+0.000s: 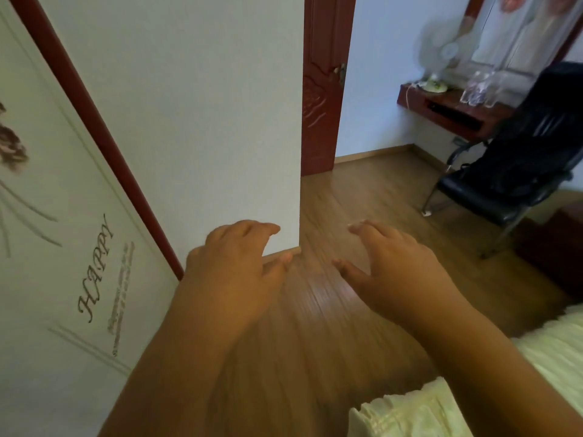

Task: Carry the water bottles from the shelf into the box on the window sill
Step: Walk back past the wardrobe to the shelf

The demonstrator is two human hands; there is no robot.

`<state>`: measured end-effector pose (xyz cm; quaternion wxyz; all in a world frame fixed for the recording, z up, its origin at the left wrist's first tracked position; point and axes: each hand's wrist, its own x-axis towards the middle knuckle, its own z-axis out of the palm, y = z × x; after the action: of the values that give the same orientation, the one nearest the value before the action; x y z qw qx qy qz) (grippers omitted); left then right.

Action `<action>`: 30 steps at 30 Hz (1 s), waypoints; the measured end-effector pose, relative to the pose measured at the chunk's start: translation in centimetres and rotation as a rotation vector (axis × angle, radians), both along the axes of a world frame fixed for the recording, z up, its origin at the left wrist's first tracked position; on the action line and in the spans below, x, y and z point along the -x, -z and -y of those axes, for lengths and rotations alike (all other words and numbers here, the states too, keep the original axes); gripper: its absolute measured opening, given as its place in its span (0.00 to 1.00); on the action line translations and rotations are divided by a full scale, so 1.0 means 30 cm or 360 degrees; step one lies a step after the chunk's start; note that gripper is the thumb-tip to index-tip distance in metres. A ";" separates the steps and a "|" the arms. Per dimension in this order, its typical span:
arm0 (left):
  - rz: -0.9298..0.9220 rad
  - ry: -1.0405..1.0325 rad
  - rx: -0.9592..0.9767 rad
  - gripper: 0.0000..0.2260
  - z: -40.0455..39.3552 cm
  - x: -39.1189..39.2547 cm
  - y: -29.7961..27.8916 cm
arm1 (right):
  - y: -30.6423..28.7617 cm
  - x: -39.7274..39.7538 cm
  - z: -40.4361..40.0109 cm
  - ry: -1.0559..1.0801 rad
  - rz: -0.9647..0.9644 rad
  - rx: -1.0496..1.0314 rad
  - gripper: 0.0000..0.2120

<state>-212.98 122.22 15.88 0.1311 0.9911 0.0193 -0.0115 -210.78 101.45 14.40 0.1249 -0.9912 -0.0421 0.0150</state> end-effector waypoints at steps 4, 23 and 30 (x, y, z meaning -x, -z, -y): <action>0.0004 0.0116 0.0022 0.28 -0.070 -0.167 0.005 | -0.020 -0.123 -0.110 0.0110 -0.0031 -0.0019 0.33; 0.0049 0.0397 -0.0052 0.26 -0.068 -0.856 0.028 | 0.027 -0.715 -0.116 0.0392 -0.0041 -0.0127 0.34; 0.0155 0.0413 -0.0096 0.26 0.087 -1.180 -0.046 | -0.017 -1.055 0.013 0.0383 0.0032 -0.0206 0.34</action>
<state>-177.59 119.62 17.27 0.0994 0.9882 -0.1151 0.0204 -179.13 101.06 14.91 0.1891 -0.9790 0.0750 -0.0129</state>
